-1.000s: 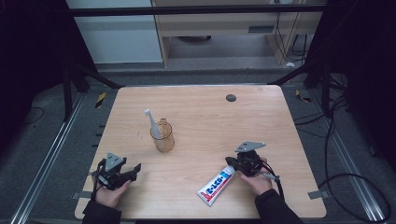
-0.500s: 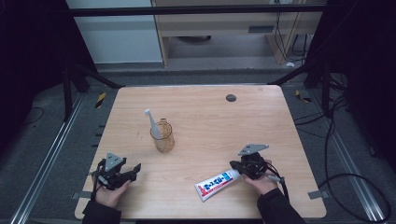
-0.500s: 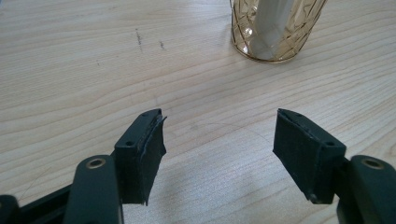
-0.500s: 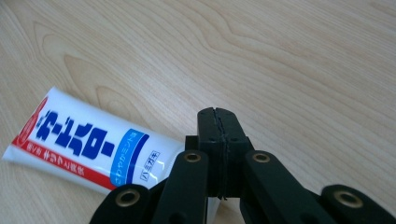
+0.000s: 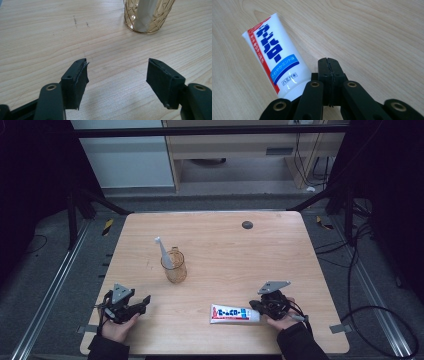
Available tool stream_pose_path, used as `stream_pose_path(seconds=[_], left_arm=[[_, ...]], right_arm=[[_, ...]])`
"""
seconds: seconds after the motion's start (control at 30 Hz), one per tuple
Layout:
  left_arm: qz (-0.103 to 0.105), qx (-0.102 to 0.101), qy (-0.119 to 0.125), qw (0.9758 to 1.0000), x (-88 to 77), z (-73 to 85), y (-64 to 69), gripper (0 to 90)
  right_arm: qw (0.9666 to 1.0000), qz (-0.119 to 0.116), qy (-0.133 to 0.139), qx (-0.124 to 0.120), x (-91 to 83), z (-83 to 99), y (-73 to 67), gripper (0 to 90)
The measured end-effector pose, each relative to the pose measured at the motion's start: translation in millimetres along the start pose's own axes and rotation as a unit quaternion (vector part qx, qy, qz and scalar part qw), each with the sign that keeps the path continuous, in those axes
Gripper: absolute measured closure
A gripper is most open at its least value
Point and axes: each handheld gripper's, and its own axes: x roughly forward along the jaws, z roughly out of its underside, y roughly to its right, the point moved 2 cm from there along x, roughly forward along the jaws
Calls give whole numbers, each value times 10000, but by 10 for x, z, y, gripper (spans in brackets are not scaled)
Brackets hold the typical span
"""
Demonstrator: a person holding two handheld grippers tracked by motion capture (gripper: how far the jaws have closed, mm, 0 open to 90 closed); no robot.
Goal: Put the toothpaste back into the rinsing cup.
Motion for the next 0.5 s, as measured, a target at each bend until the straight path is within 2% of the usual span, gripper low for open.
stream_pose_path(seconds=[0.5], left_arm=[[0,-12,-12,10000,-1,1,7,321]], right_arm=[[9999,-141,-45,50,-74,116,-123,897]])
